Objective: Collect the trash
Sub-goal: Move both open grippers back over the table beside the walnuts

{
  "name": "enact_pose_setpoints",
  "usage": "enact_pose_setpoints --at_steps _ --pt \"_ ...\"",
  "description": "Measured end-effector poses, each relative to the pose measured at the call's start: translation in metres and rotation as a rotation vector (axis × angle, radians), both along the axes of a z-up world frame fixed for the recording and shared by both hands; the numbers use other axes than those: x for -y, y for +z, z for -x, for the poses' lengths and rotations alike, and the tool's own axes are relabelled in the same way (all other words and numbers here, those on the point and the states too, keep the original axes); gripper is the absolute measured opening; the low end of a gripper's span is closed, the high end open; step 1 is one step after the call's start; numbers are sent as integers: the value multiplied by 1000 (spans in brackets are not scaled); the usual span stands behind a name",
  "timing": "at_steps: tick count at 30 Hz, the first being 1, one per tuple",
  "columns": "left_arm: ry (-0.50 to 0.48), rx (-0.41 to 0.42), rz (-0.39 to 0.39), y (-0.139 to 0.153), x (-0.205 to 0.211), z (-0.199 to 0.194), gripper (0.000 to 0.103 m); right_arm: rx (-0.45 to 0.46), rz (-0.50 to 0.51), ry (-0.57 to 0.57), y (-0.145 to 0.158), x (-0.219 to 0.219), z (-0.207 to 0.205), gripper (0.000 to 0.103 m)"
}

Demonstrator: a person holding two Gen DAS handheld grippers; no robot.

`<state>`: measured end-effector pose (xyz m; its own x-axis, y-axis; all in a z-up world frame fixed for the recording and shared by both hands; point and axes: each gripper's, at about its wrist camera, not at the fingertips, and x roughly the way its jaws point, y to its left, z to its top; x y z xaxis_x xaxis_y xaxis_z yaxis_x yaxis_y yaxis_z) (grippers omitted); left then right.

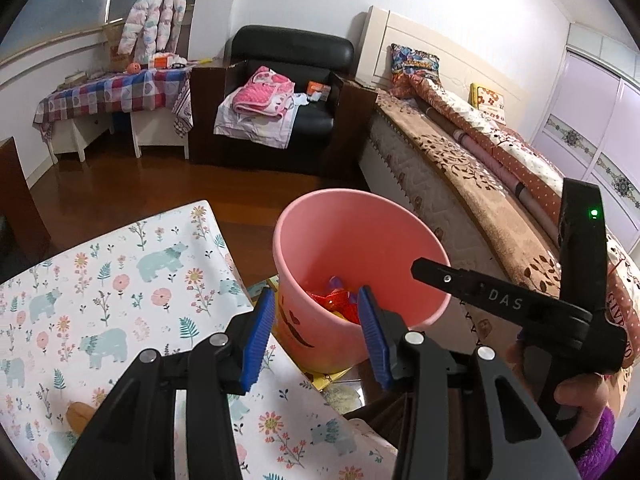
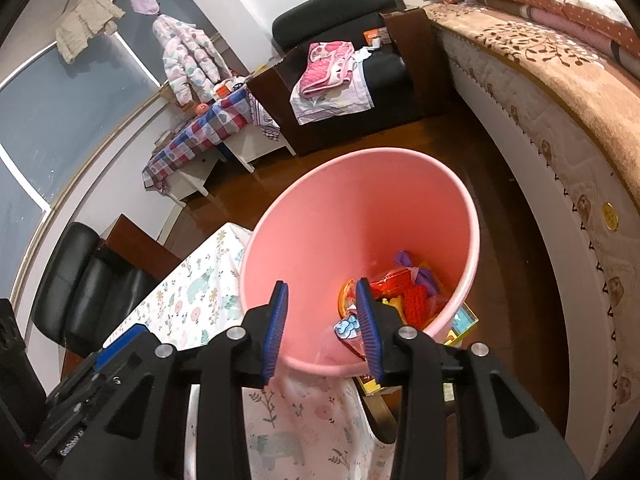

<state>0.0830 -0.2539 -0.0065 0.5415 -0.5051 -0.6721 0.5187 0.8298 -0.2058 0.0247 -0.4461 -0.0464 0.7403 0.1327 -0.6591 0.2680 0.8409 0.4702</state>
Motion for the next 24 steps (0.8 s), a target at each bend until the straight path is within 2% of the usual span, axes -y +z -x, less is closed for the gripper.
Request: enact_pose_setpoints --at_steps 24 --pt "68 25 17 15 -45 31 43 76 86 85 29 -41 32 36"
